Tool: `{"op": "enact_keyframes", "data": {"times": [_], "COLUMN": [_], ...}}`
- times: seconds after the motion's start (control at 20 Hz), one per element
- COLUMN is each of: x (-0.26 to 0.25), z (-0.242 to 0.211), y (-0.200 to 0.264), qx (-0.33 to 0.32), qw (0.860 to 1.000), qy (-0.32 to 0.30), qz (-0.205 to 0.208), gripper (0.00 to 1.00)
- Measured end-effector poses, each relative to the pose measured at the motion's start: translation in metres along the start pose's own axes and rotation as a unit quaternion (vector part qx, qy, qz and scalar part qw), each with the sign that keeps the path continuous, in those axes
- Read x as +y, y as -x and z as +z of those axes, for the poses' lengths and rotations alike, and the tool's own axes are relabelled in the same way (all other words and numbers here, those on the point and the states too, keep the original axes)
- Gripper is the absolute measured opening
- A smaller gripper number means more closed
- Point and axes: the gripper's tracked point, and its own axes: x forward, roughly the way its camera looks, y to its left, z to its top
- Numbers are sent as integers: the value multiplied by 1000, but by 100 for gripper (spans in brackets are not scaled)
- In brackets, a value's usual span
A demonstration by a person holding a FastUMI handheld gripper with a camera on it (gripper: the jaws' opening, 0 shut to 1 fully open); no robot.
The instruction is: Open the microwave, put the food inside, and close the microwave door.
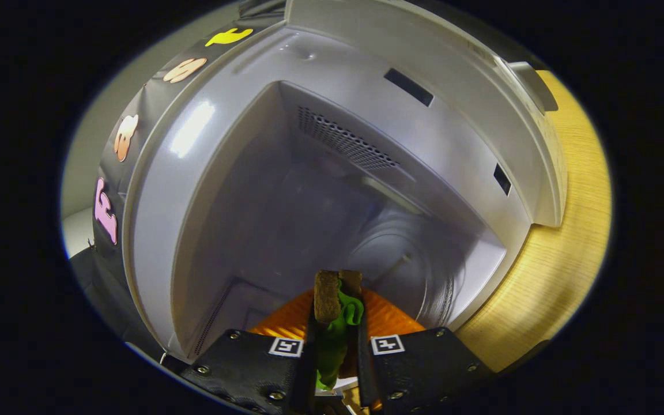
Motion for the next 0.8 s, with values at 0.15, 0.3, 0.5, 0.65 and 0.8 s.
{"op": "enact_keyframes", "data": {"times": [0.15, 0.3, 0.5, 0.65, 0.8], "x": [-8, -9, -10, -6, 1], "z": [-1, 2, 13, 22, 33], "y": [0, 11, 34, 54, 82], "qx": [2, 5, 5, 9, 19], "qw": [1000, 998, 994, 990, 986], "qy": [18, 50, 106, 136, 161], "qz": [-18, -24, -36, -32, -29], "gripper": [41, 70, 97, 97, 97]}}
